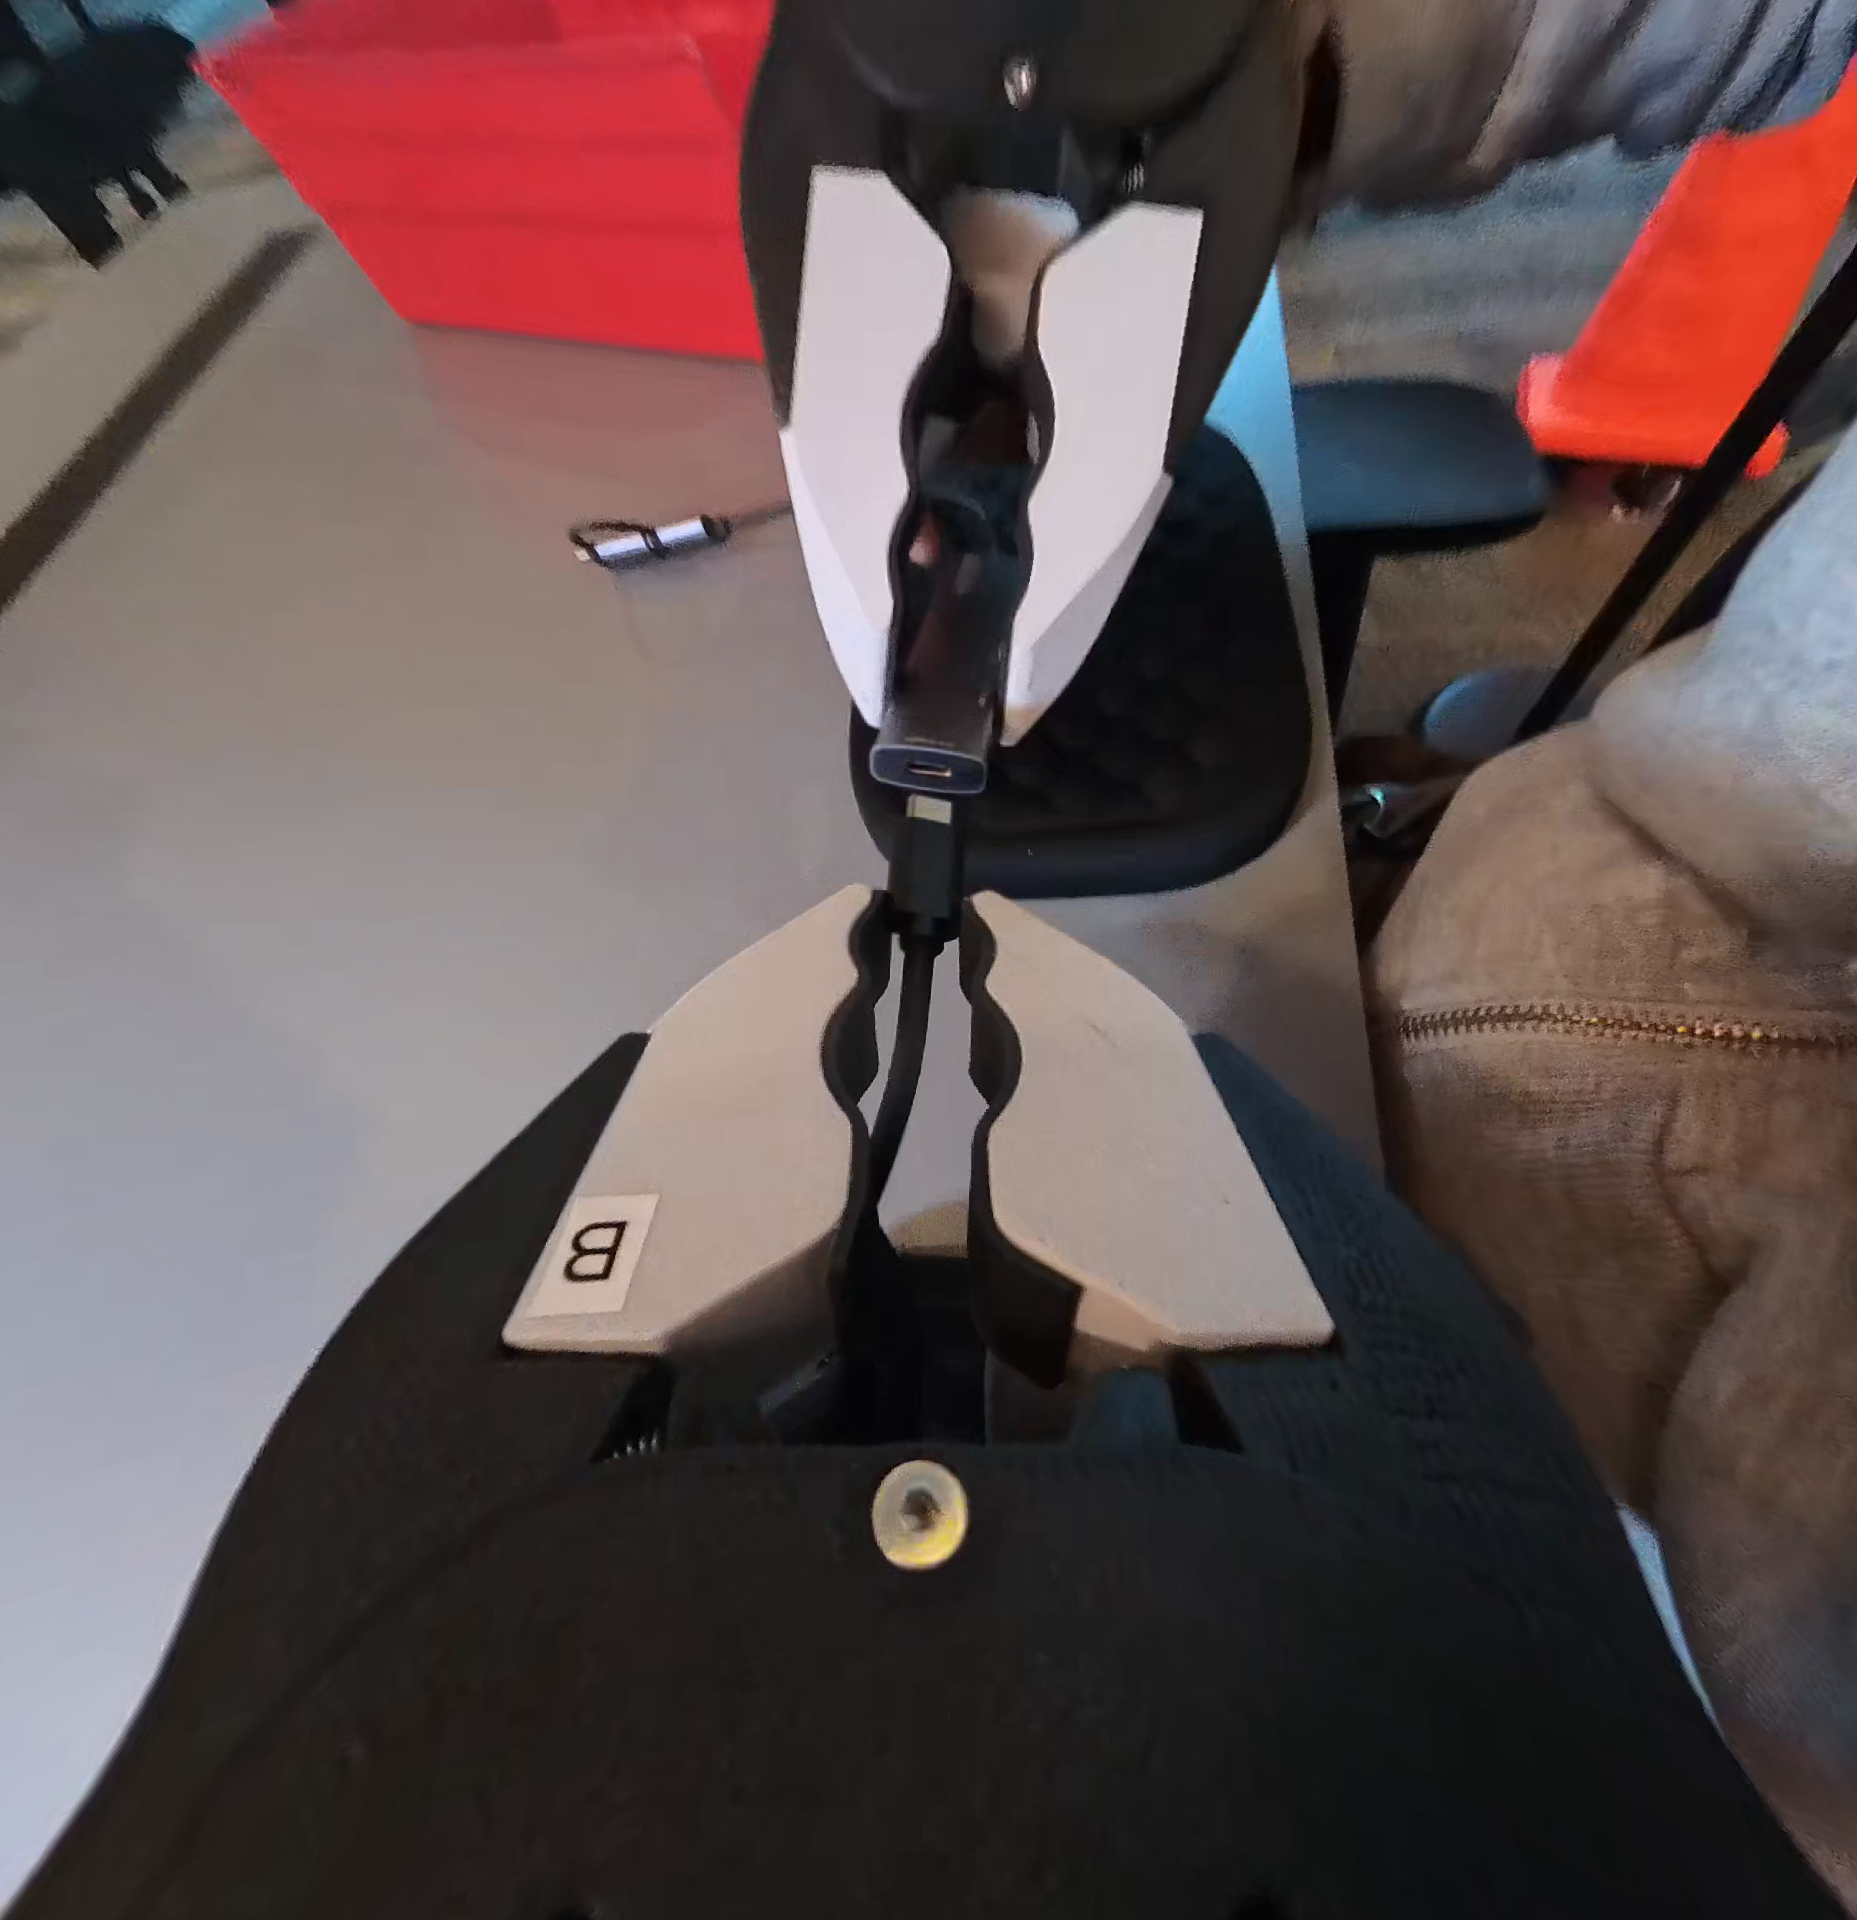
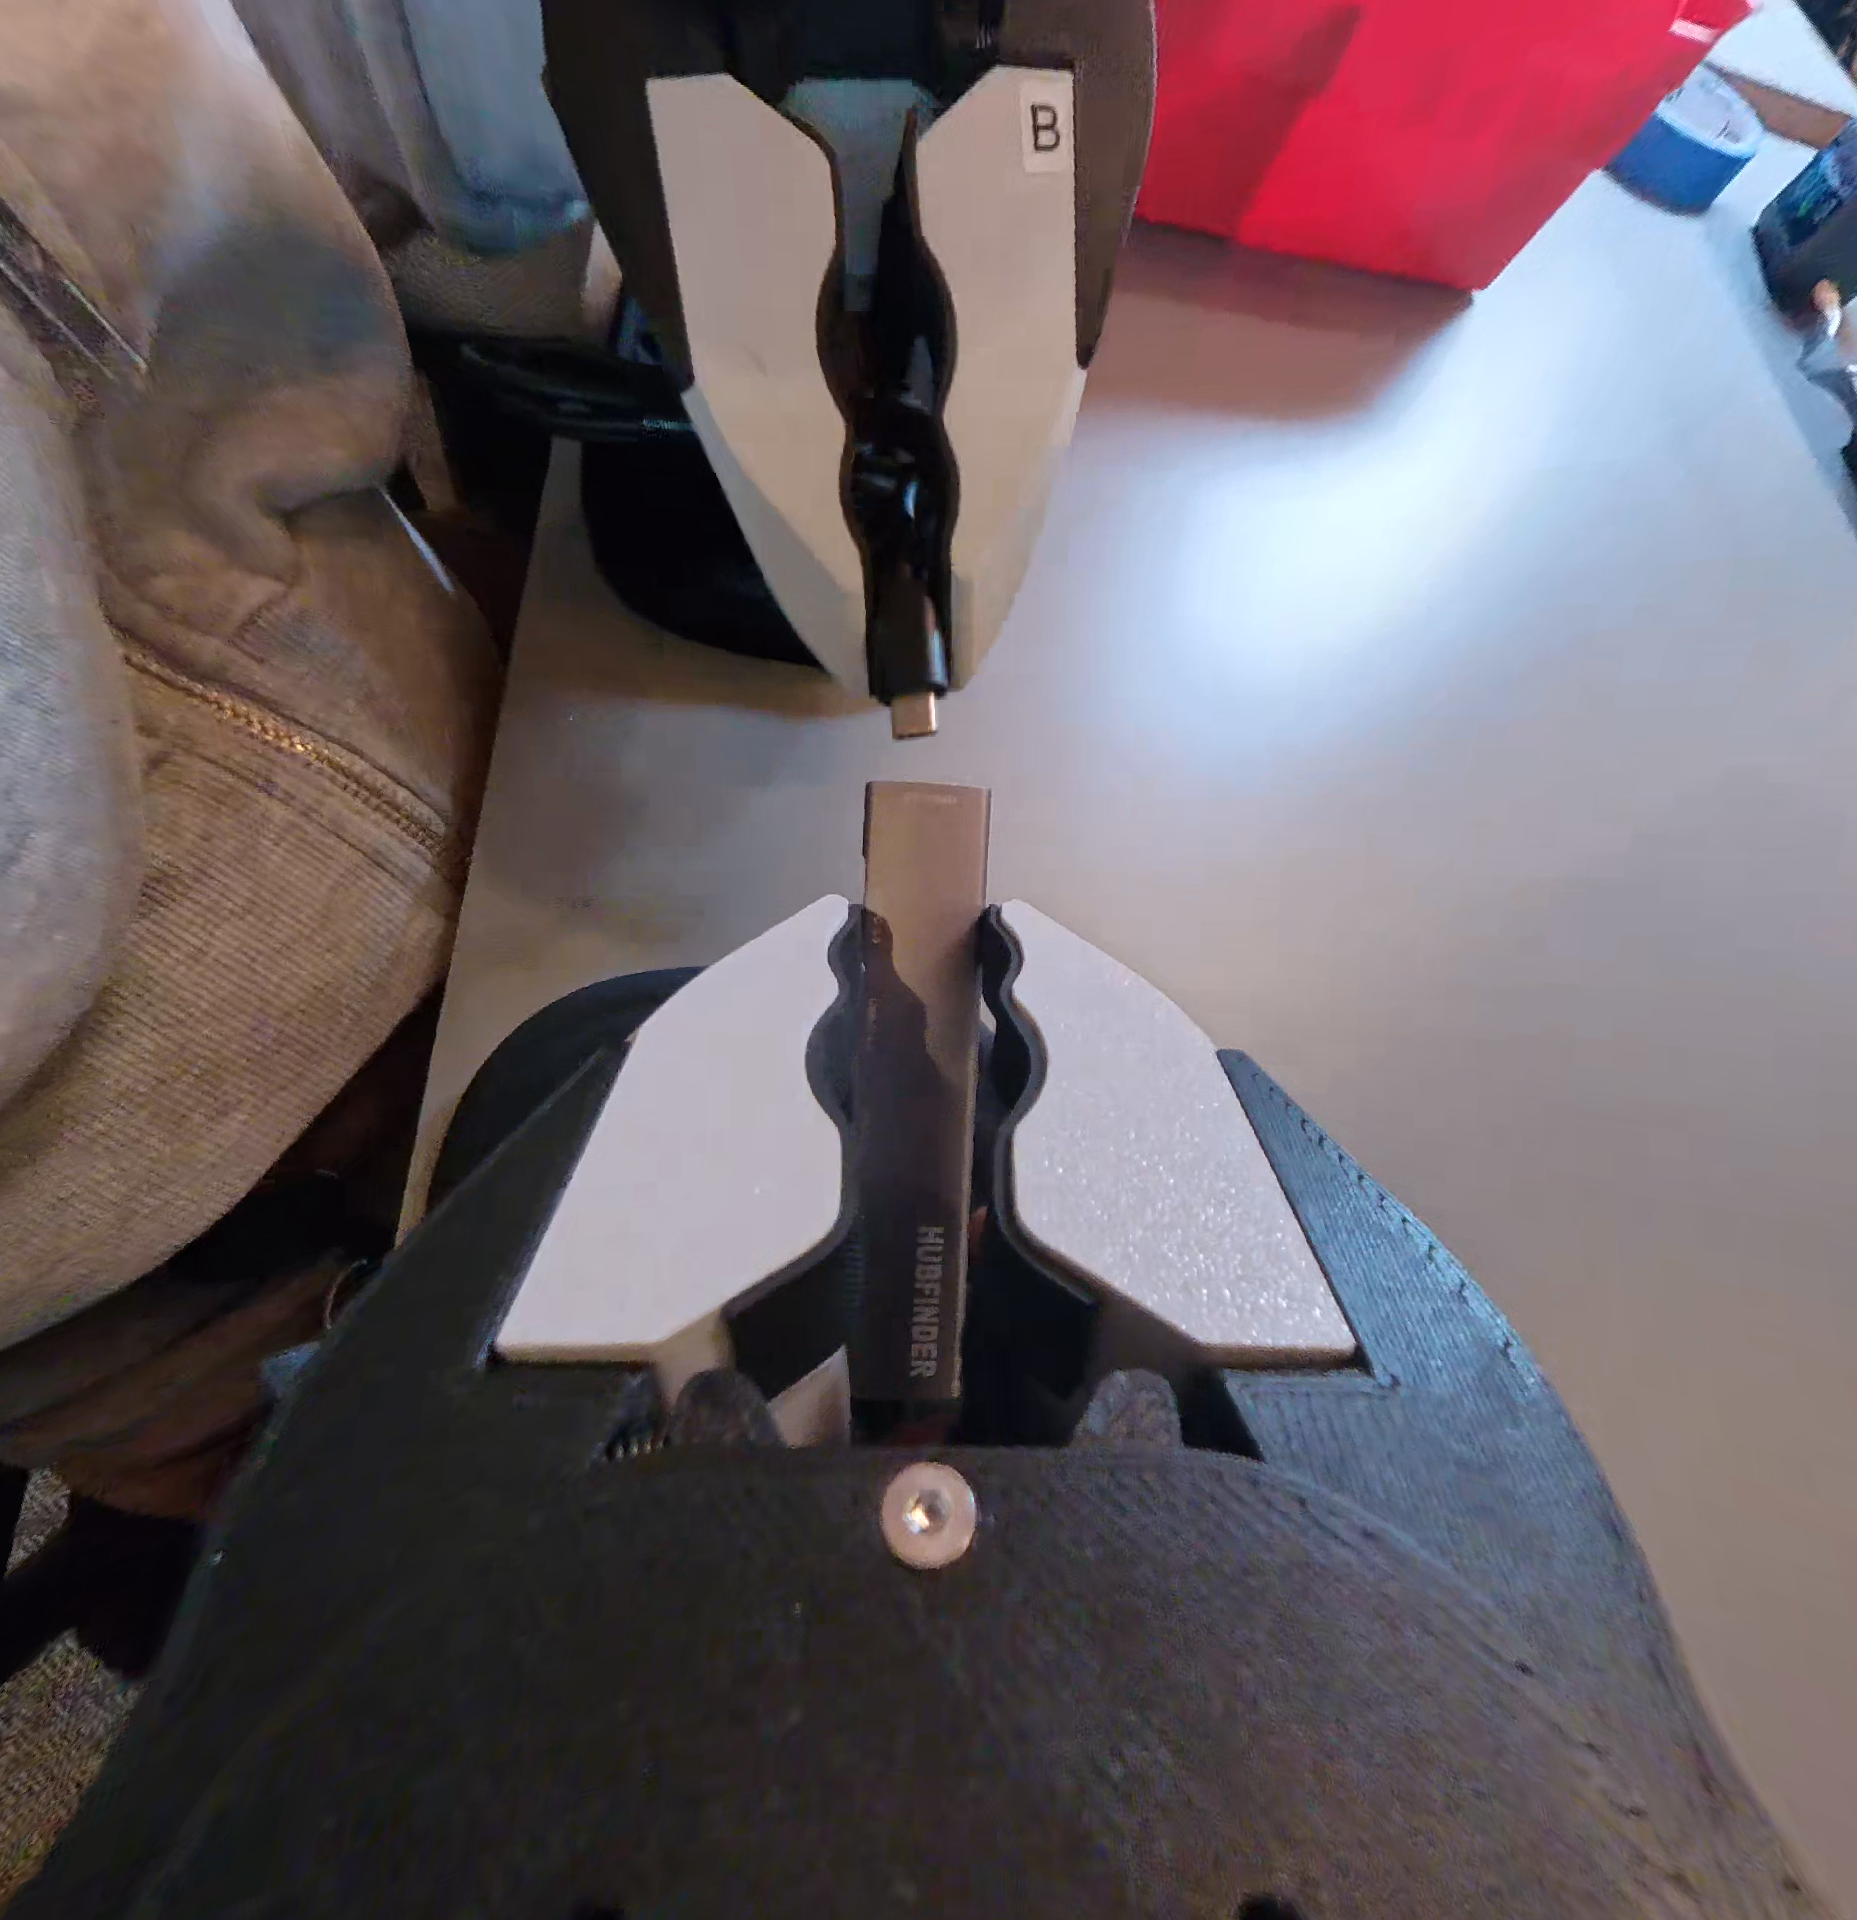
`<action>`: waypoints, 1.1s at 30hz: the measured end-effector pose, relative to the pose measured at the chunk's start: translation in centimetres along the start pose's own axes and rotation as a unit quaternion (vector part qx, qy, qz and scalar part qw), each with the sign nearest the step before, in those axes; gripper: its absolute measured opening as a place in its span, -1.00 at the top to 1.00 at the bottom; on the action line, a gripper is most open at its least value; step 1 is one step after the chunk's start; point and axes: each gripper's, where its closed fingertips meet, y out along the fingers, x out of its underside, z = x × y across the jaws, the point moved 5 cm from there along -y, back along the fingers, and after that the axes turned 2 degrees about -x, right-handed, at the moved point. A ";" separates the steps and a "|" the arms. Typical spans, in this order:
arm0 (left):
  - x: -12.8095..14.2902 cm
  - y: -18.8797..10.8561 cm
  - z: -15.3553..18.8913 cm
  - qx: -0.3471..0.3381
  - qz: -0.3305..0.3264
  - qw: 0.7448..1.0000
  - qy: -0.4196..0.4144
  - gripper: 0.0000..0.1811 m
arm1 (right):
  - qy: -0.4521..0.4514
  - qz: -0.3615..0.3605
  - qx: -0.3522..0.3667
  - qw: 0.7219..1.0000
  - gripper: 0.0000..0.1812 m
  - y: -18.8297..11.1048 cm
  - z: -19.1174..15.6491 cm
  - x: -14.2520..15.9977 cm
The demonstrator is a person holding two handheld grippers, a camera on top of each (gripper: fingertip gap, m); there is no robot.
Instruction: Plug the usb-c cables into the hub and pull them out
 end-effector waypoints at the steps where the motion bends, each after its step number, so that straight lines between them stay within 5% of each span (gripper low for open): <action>1: 0.1 0.3 0.1 -0.003 -0.019 1.000 0.005 0.86 | -0.006 -0.013 0.002 1.000 0.76 0.2 0.0 0.1; 14: 0.5 1.6 0.1 0.037 -0.068 0.996 -0.045 0.86 | -0.104 -0.081 0.050 0.990 0.76 0.9 -0.6 0.0; 26: 0.2 1.7 0.0 0.053 -0.072 0.995 -0.035 0.86 | -0.049 -0.055 0.038 0.997 0.78 1.1 -0.5 -0.1; 29: -0.2 1.6 -0.7 0.025 -0.045 0.998 -0.036 0.82 | 0.002 -0.032 0.047 0.998 0.77 0.9 0.0 -0.8; 33: -2.5 -2.3 -3.6 -0.137 0.091 0.986 -0.033 0.32 | 0.162 0.002 0.101 0.982 0.77 -0.4 2.3 -0.8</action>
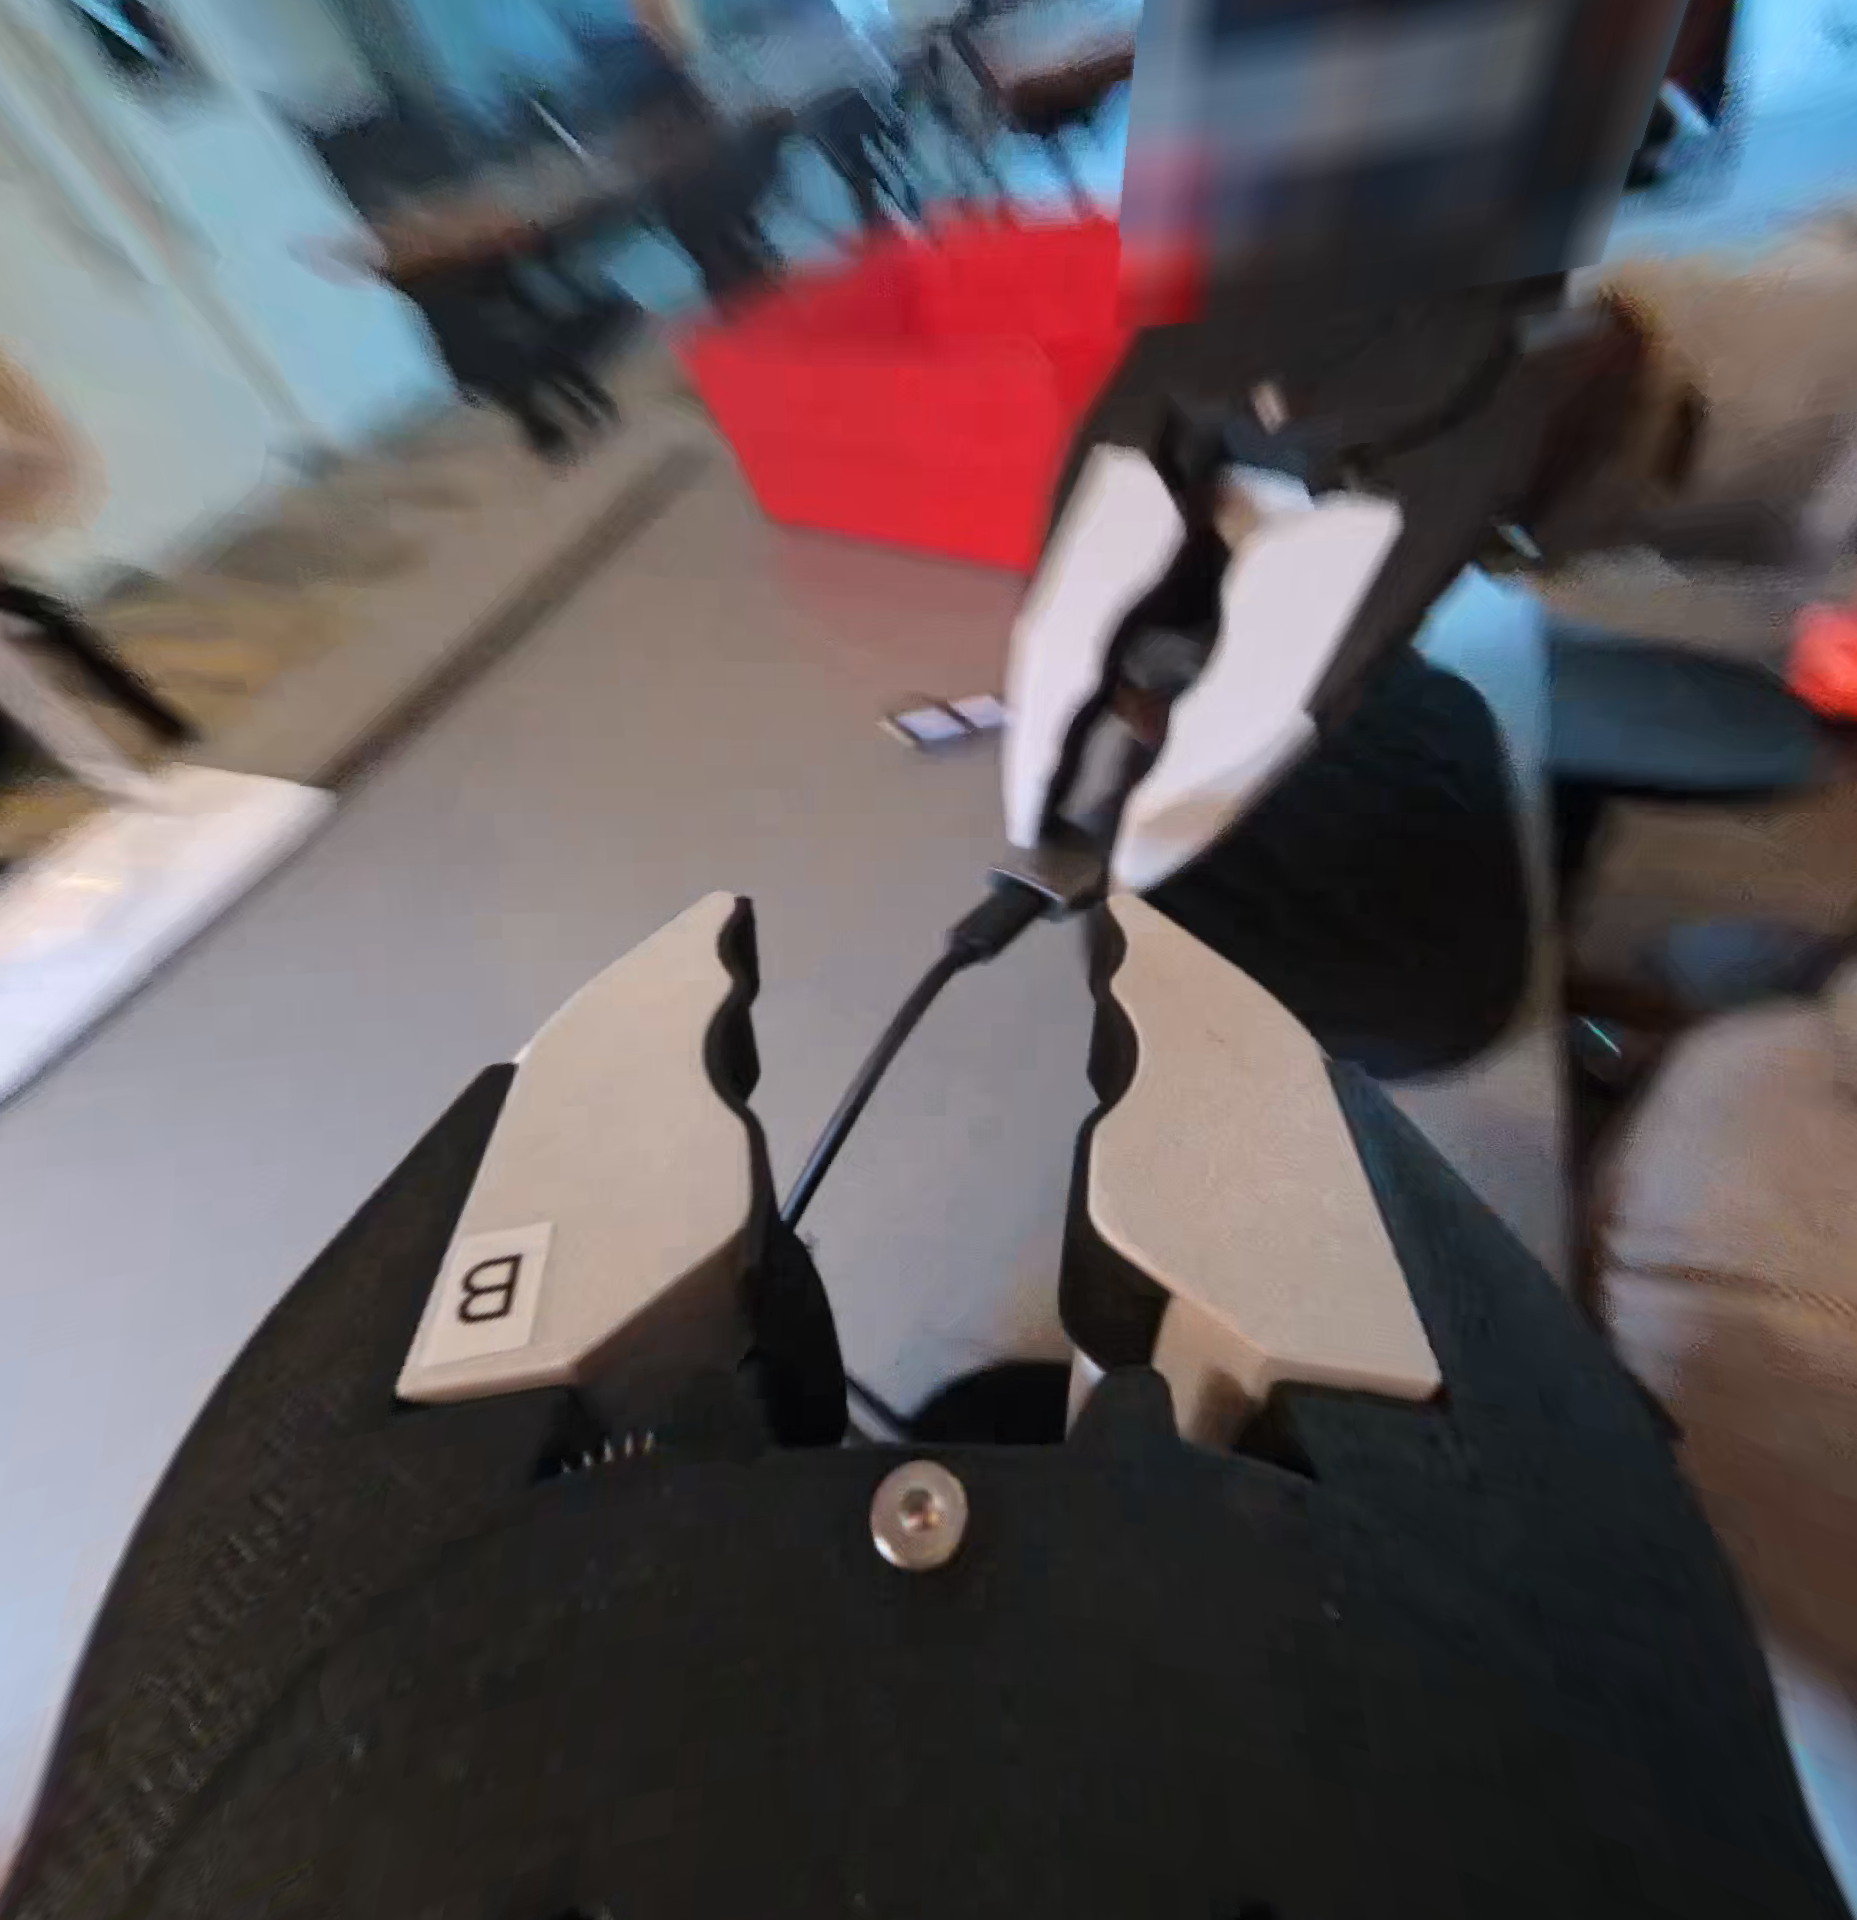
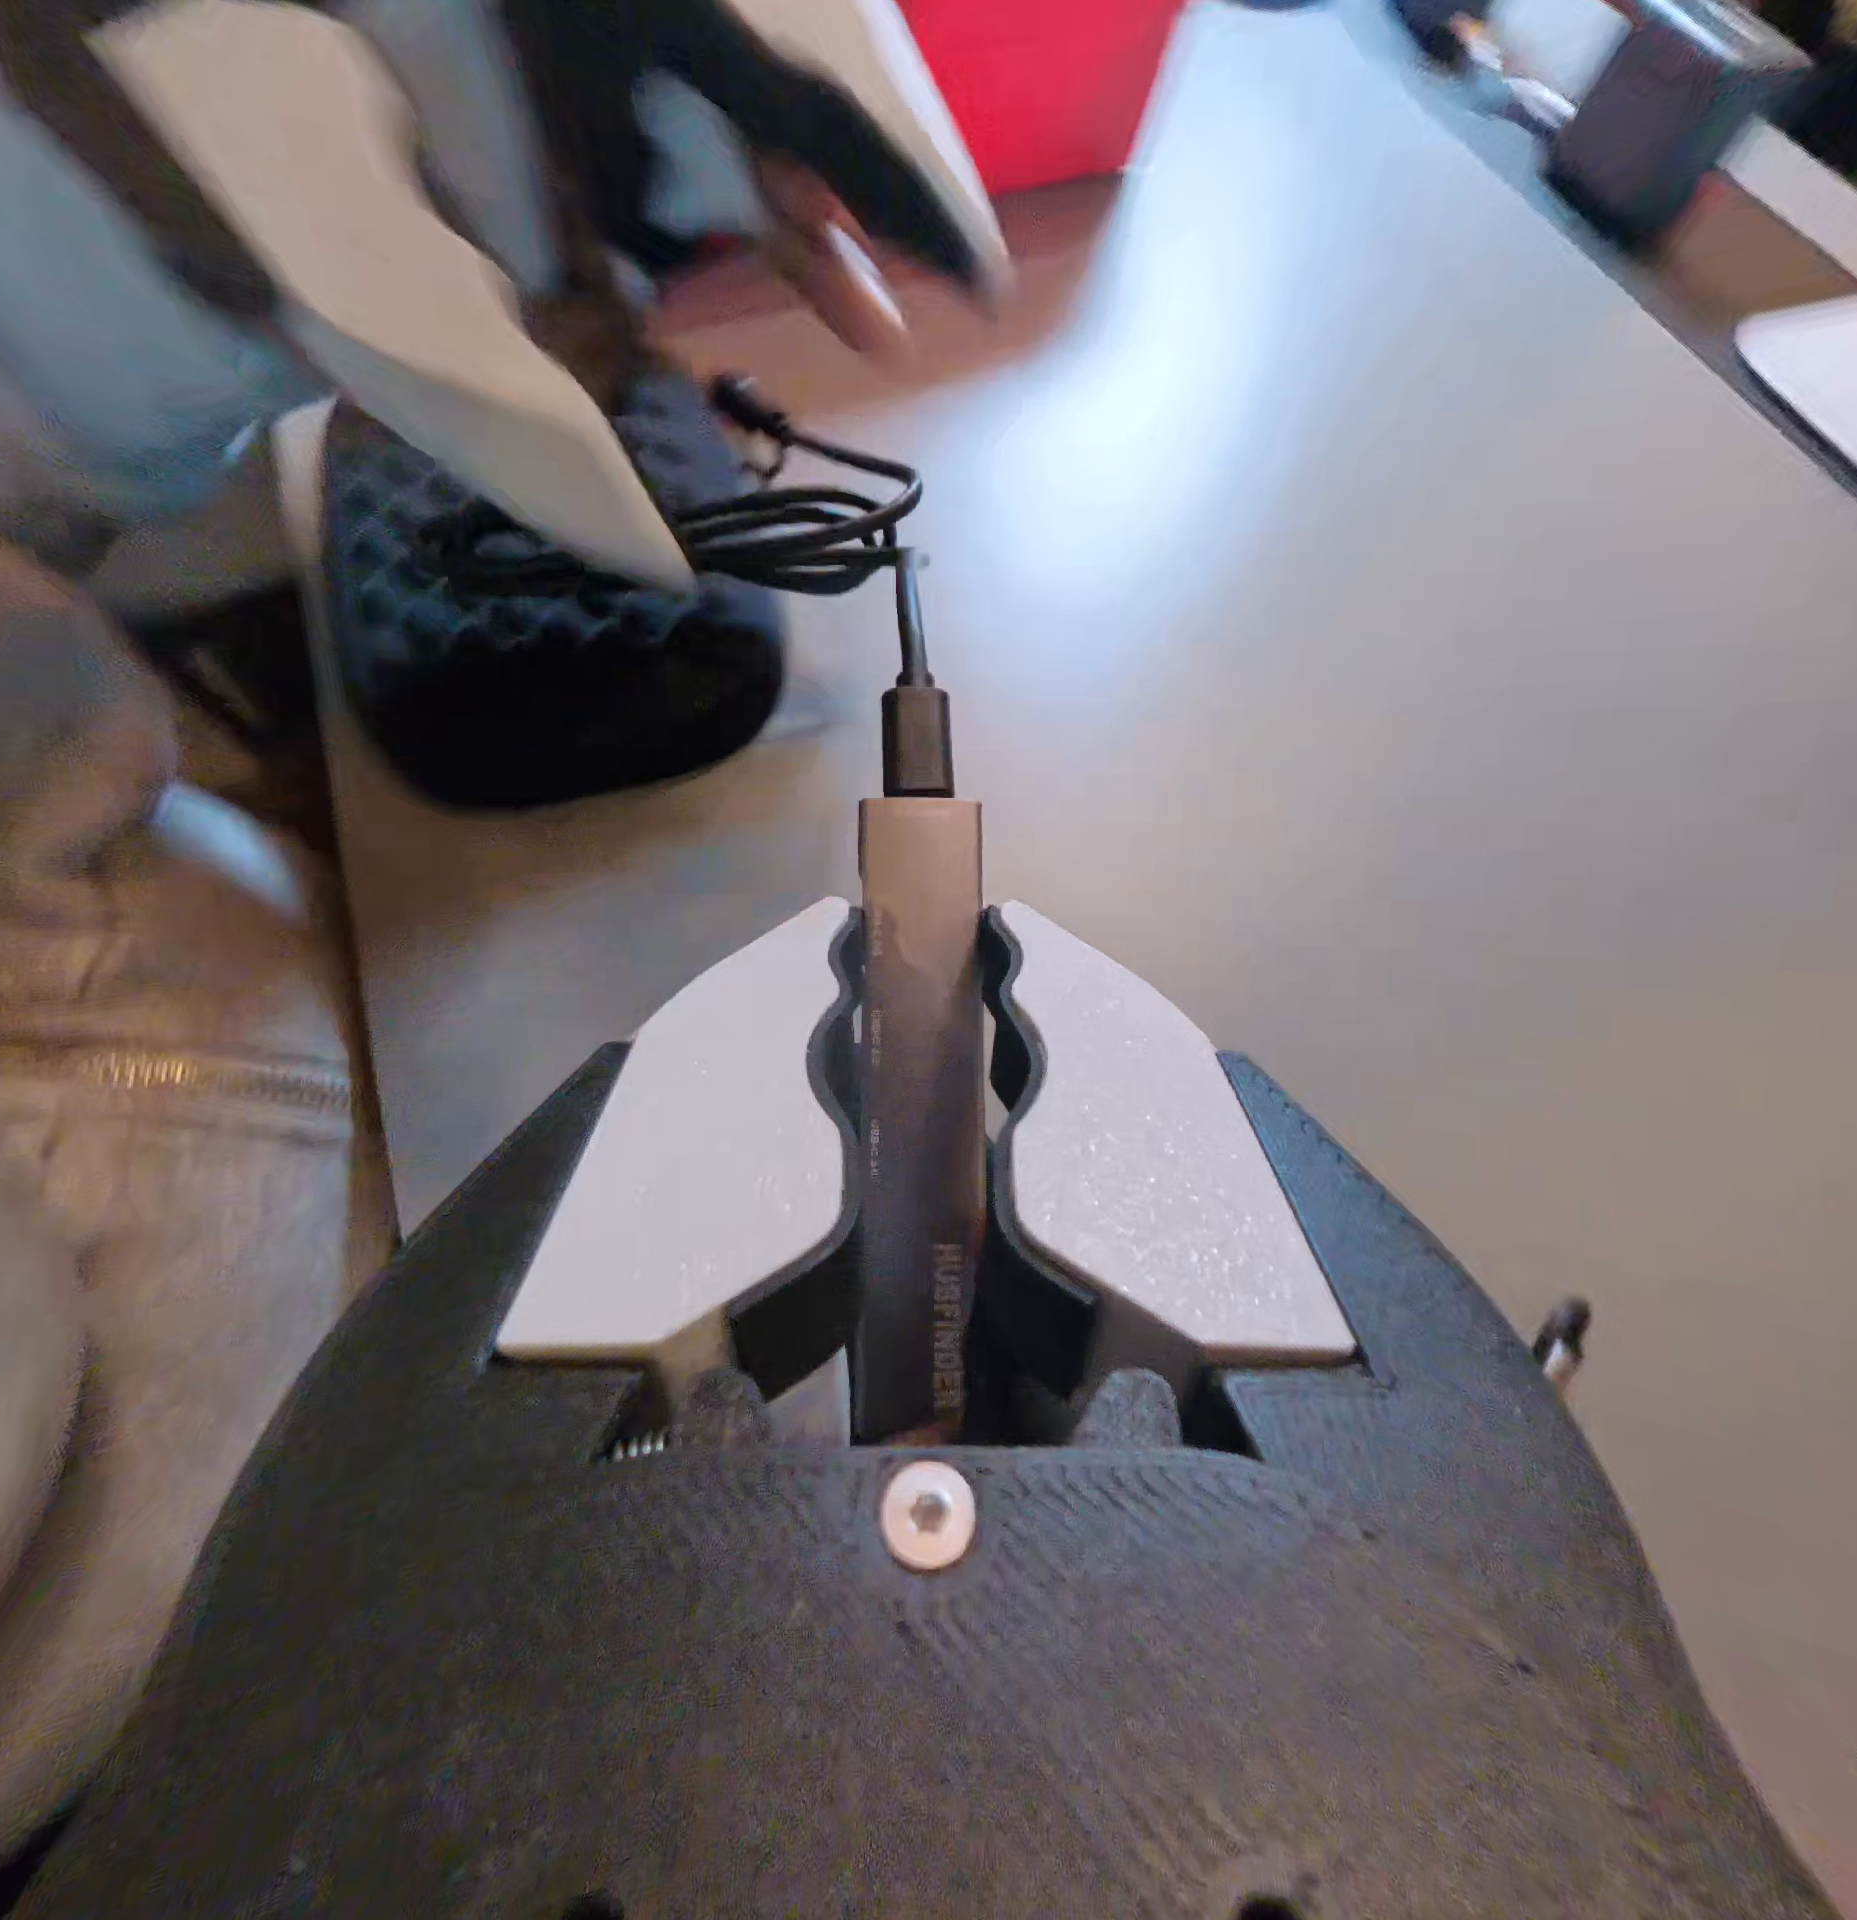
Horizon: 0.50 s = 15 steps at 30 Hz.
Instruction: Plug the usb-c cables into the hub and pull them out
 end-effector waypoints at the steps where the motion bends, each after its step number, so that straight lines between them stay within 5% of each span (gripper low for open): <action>1: -0.9 -1.5 -1.3 -0.061 0.055 0.997 0.000 0.31 | 0.052 0.012 0.020 0.998 0.77 -0.5 1.1 0.2; 3: -2.2 -5.4 -3.6 -0.181 0.168 0.969 -0.009 0.31 | 0.160 0.057 0.056 0.984 0.77 -1.9 3.4 0.5; 6: -2.6 -10.3 -4.9 -0.249 0.277 0.927 -0.045 0.35 | 0.265 0.093 0.097 0.955 0.77 -3.6 5.9 1.6; 9: -1.5 -11.9 -5.2 -0.270 0.285 0.916 -0.082 0.37 | 0.288 0.052 0.106 0.950 0.77 -2.6 5.7 2.8; 15: 0.0 -10.6 -4.8 -0.282 0.237 0.928 -0.059 0.39 | 0.313 0.027 0.076 0.946 0.77 1.0 4.3 2.7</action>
